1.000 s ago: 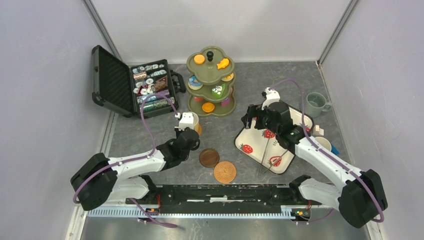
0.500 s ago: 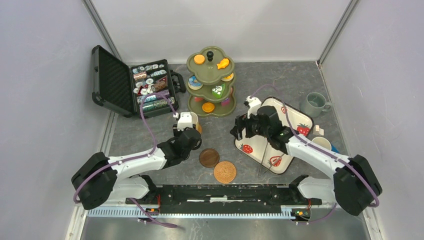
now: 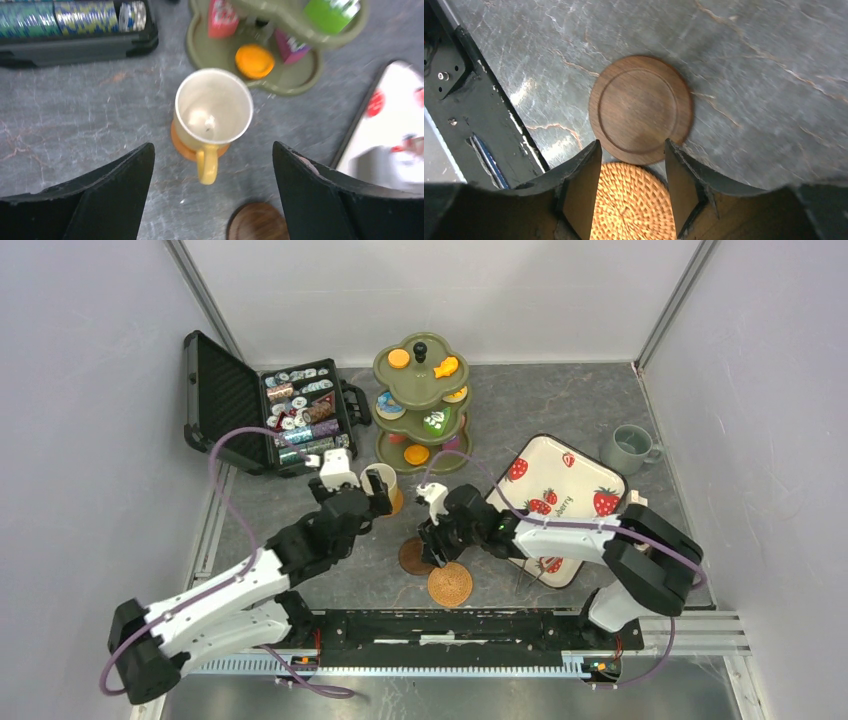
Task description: Serve the afternoon tea
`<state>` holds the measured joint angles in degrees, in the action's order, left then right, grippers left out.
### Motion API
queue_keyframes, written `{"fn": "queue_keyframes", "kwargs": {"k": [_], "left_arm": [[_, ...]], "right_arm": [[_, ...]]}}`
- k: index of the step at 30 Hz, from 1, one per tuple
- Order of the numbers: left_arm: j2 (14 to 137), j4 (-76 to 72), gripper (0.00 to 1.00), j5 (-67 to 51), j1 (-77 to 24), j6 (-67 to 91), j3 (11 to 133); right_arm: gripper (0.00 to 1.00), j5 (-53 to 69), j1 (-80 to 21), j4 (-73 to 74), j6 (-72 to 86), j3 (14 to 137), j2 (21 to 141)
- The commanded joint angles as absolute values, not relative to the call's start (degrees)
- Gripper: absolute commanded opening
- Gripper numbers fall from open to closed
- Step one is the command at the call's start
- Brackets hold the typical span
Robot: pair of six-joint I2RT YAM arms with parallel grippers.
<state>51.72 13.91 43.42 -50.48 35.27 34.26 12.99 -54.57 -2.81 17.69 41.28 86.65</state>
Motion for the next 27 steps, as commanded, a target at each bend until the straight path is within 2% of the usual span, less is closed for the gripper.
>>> {"fn": "queue_keyframes", "kwargs": {"k": [1, 9, 15, 22, 27], "left_arm": [[44.03, 16.57, 0.95, 47.2, -50.18, 34.26, 39.67], [36.66, 17.75, 1.0, 49.69, -50.18, 24.99, 51.1], [31.88, 14.06, 1.0, 52.8, -50.19, 12.85, 55.06], [27.67, 1.05, 1.0, 58.67, -50.19, -4.59, 49.44], [27.47, -2.5, 1.0, 58.94, -50.19, -7.88, 46.13]], "right_arm": [[0.53, 12.98, -56.45, -6.14, 18.63, 45.57, 90.94], [0.42, 9.12, -56.86, -6.42, 18.63, 47.66, 96.78], [0.41, -0.94, -56.87, -4.25, 19.67, 50.19, 100.73], [0.42, -13.52, -56.7, -0.61, 19.13, 54.72, 104.57], [0.42, -17.73, -55.9, 1.72, 18.11, 58.28, 107.78]]}}
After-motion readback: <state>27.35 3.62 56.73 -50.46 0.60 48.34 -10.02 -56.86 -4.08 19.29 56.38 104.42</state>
